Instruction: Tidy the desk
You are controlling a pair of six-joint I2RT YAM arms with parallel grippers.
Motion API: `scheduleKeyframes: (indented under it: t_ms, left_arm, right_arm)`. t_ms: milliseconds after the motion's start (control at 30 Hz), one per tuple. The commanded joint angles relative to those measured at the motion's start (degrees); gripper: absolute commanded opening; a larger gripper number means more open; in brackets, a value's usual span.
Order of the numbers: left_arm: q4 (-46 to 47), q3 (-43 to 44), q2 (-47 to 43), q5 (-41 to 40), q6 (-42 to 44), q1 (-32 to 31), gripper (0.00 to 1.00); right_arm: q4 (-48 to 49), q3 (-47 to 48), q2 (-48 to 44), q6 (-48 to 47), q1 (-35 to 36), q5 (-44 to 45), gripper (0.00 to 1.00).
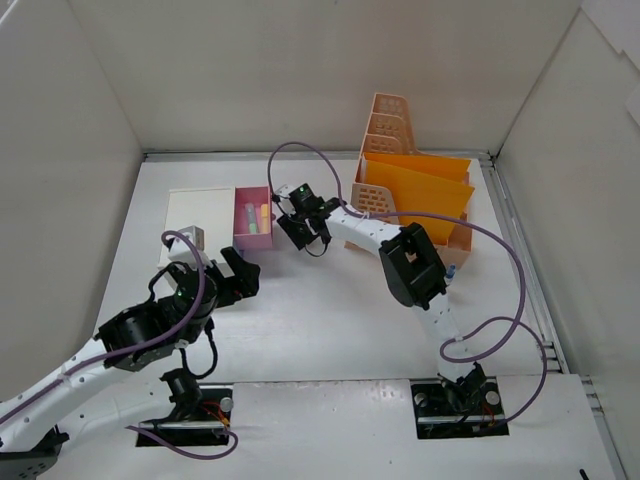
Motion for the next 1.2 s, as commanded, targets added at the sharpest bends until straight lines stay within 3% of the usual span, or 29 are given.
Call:
scheduleKeyframes:
  t_ms: [0,33,67,167,400,767,1033,1167]
  left_arm:
    - [1.0,1.9,1.0,-0.5,-0.8,-0.4,0.86]
    - [1.0,1.9,1.0,-0.6,-0.8,-0.4,0.86]
    - [1.0,1.9,1.0,-0.7,-0.8,-0.4,0.86]
    - [1.1,1.9,1.2,-0.6,-0.7,-0.4,0.86]
    - [2.6,1.7,1.8,-0.1,-0.2,-0.4,0.86]
    - [5.2,1.9,2.7,0.3,1.3,-0.4,0.86]
    - [5.2,2.2,1.9,-0.6,1.8,-0.4,0.86]
    - [4.1,2.6,1.4,-0.8,1.4,-0.4,0.86]
  right_arm:
    - [0.8,1.5,0.8,0.8,-0.3,1.9,0.39]
    - [0.8,1.2,0.7,0.8,-0.3,2.0,0.32]
    - [0.8,0.9,0.7,0.8,-0.3,2.4,0.17]
    - [0.7,-1.4,-0.3,0.5,-1.2,2.1,0.0]
    - [0.8,-1.2,-9.3,-3.9,-3.4,1.7,0.0]
    - [1.3,1.5,-20.4,-5.7,-0.5,2.2,0.0]
    - [1.5,8.0,-20.5,-0.1,2.9,-6.4,0.0]
    - [2.3,12.1,-15.3,10.3,4.5,-9.5,0.0]
